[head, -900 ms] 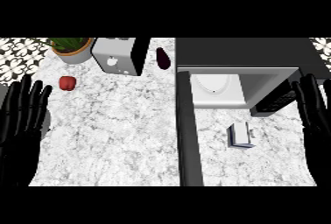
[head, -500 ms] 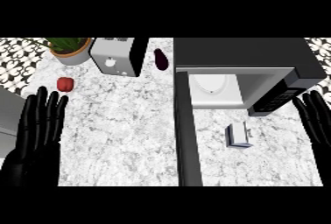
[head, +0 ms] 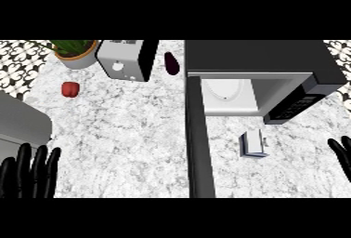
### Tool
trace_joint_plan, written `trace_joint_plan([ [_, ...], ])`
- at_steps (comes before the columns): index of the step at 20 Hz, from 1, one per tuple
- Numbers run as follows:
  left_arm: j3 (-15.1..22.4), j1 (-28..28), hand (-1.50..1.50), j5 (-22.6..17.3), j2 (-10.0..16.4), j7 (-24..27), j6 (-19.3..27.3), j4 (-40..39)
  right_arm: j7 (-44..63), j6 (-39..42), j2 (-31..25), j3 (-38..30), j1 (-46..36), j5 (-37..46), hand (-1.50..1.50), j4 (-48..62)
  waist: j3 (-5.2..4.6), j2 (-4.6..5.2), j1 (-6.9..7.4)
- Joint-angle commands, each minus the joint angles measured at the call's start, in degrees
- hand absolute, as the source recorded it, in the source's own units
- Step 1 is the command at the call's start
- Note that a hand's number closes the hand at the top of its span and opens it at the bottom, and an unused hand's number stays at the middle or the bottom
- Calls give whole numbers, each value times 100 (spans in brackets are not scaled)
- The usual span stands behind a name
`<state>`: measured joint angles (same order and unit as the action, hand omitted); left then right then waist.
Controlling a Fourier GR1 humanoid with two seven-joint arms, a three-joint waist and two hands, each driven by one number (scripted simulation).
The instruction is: Pick up the milk, place it into the microwave and close the microwave
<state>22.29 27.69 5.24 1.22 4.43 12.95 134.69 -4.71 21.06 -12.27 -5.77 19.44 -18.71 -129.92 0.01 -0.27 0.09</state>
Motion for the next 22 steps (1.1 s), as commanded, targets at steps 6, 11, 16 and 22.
trace_joint_plan([
  [6,646,1769,-150,-131,432,1352,-177,438,-417,278,230,-148,425,582,-150,-23,-2,-1,43],
  [11,287,2812,-150,-678,863,2521,-614,233,-629,123,496,52,451,1195,-150,158,-6,-18,118],
  [16,-159,2865,-150,-1244,1156,2213,-767,746,-1036,-138,920,624,175,2191,-150,753,-2,7,70],
  [22,-374,3252,-150,-1470,1162,3184,-1023,92,-1373,-188,686,51,-489,2187,-150,1804,-2,11,87],
])
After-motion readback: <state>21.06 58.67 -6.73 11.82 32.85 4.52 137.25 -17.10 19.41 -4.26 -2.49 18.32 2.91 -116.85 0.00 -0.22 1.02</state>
